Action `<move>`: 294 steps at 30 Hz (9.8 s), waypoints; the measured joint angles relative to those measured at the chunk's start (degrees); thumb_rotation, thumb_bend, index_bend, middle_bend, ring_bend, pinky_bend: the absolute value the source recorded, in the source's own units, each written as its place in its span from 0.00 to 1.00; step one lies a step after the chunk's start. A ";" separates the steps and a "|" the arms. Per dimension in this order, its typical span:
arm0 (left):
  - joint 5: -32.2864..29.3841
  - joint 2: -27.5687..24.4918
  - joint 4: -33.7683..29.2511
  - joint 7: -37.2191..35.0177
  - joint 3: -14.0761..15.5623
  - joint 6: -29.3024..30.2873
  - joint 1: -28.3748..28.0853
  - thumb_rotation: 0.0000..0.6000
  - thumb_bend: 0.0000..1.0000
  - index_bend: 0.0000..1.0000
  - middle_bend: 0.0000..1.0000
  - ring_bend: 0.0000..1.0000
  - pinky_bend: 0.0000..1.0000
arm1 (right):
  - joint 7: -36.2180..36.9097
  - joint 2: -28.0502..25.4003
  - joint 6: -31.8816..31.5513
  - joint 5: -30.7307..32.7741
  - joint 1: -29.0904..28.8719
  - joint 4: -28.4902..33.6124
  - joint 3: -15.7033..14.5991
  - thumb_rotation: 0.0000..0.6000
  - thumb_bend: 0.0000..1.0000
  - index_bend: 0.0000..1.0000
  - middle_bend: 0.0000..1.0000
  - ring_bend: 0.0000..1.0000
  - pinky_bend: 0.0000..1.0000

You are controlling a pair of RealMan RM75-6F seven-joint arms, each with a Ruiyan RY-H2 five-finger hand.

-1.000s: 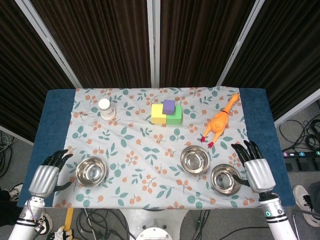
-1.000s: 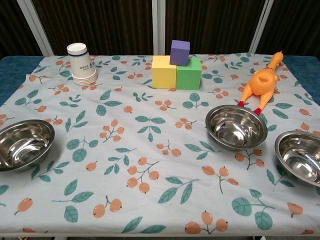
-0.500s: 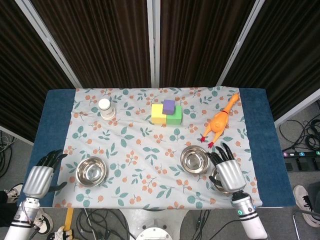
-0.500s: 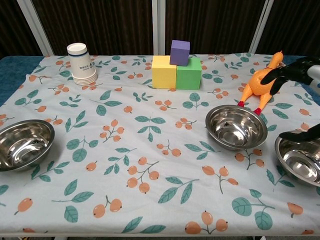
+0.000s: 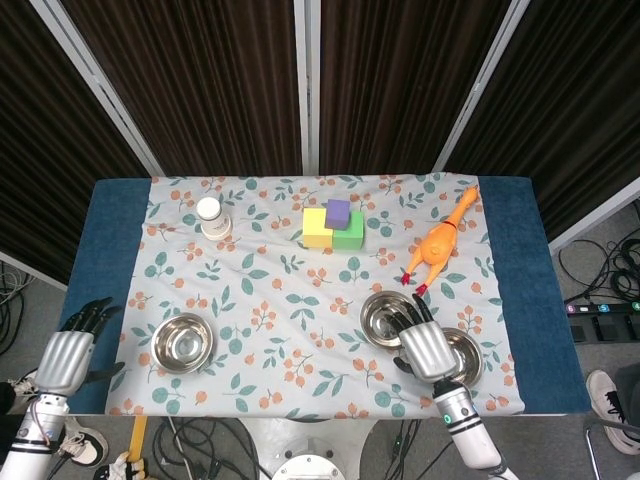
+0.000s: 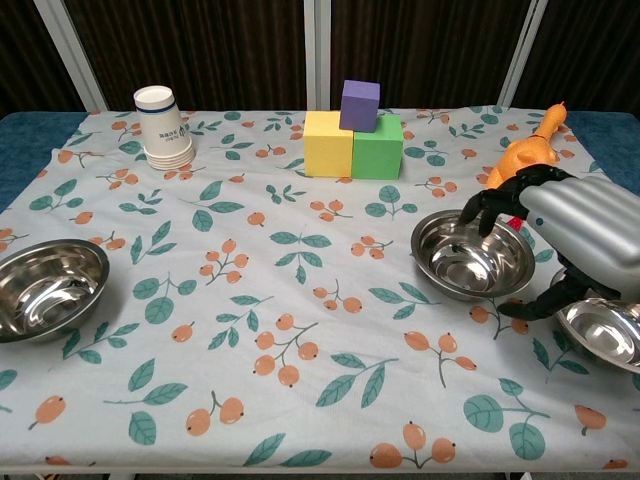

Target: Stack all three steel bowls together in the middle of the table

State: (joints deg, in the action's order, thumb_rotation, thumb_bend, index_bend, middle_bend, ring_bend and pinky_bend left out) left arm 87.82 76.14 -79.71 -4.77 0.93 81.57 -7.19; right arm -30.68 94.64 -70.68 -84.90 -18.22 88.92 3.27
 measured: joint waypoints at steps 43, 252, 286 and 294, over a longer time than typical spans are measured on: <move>-0.32 0.35 4.28 -5.15 -0.62 0.29 0.36 1.00 0.09 0.21 0.20 0.13 0.23 | -6.16 9.12 4.41 7.88 -5.49 -9.93 1.69 1.00 0.38 0.65 0.62 0.39 0.12; -3.06 1.73 7.40 -7.05 -2.36 -1.32 -0.27 1.00 0.09 0.21 0.20 0.13 0.23 | -29.58 1.09 13.68 38.81 -34.09 10.92 2.73 1.00 0.09 0.53 0.46 0.27 0.08; 8.55 2.33 2.15 6.33 1.95 -5.05 -6.70 1.00 0.09 0.25 0.26 0.16 0.29 | 7.68 -30.80 -5.52 13.45 -18.04 30.56 3.22 1.00 0.04 0.37 0.33 0.13 0.03; 8.98 -0.62 -4.92 12.68 3.85 -8.10 -7.78 1.00 0.09 0.26 0.27 0.19 0.32 | 9.59 -31.47 -3.84 14.82 -16.50 27.67 4.51 1.00 0.04 0.37 0.32 0.13 0.03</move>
State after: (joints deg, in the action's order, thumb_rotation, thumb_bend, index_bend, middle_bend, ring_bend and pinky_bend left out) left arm 96.80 75.52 -84.63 7.91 4.78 73.47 -14.97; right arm -21.09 63.16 -74.52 -70.08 -34.71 116.58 7.78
